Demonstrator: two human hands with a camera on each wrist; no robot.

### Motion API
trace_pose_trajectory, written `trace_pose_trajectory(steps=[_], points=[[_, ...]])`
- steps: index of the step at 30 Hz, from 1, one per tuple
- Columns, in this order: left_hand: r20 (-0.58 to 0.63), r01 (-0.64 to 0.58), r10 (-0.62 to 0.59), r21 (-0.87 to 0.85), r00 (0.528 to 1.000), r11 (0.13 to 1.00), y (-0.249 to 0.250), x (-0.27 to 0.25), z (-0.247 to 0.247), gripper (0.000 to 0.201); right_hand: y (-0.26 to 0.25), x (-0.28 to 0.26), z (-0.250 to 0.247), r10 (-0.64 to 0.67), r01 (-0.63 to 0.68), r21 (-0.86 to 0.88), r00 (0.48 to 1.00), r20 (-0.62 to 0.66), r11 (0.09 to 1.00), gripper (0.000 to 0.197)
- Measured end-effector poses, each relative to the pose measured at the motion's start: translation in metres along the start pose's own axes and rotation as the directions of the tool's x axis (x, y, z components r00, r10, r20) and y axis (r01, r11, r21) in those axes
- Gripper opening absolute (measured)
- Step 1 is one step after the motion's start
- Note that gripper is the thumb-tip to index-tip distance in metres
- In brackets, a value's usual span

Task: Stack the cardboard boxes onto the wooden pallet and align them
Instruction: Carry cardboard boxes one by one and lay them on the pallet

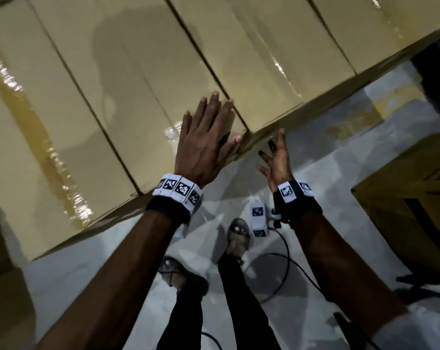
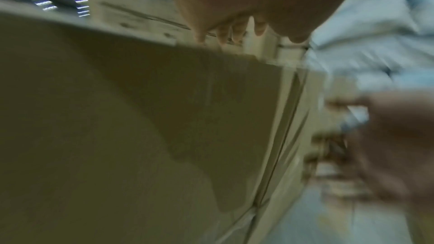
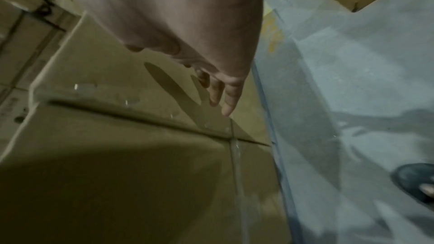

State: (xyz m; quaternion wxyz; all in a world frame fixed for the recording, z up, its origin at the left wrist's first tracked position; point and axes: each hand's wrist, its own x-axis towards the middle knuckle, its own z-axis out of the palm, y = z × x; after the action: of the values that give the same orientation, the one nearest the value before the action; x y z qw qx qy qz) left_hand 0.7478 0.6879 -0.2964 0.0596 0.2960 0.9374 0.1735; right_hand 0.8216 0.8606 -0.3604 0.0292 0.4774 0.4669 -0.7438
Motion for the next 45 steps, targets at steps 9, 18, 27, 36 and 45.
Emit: trace_pose_trajectory(steps=[9, 18, 27, 36, 45], points=[[-0.445, 0.581, -0.637, -0.275, 0.63, 0.766, -0.143, -0.18, -0.093, 0.08, 0.125, -0.124, 0.087, 0.22, -0.127, -0.317, 0.935, 0.278, 0.94, 0.045], [0.31, 0.647, -0.783, -0.748, 0.539, 0.15, -0.26, -0.266, -0.107, 0.091, 0.165, -0.211, 0.208, 0.234, -0.11, -0.296, 0.874, 0.426, 0.949, 0.095], [0.286, 0.589, -0.765, -0.794, 0.577, 0.148, -0.27, -0.265, -0.087, 0.096, 0.172, -0.213, 0.241, 0.209, -0.11, -0.325, 0.934, 0.288, 0.939, 0.07], [0.331, 0.677, -0.777, -0.718, 0.536, 0.161, -0.268, -0.262, -0.091, 0.109, 0.177, -0.206, 0.242, 0.159, -0.074, -0.302, 0.951, 0.266, 0.951, 0.061], [0.437, 0.733, -0.729, -0.667, 0.527, 0.13, -0.272, -0.26, -0.105, 0.108, 0.169, -0.221, 0.249, 0.175, -0.102, -0.339, 0.966, 0.192, 0.935, 0.075]])
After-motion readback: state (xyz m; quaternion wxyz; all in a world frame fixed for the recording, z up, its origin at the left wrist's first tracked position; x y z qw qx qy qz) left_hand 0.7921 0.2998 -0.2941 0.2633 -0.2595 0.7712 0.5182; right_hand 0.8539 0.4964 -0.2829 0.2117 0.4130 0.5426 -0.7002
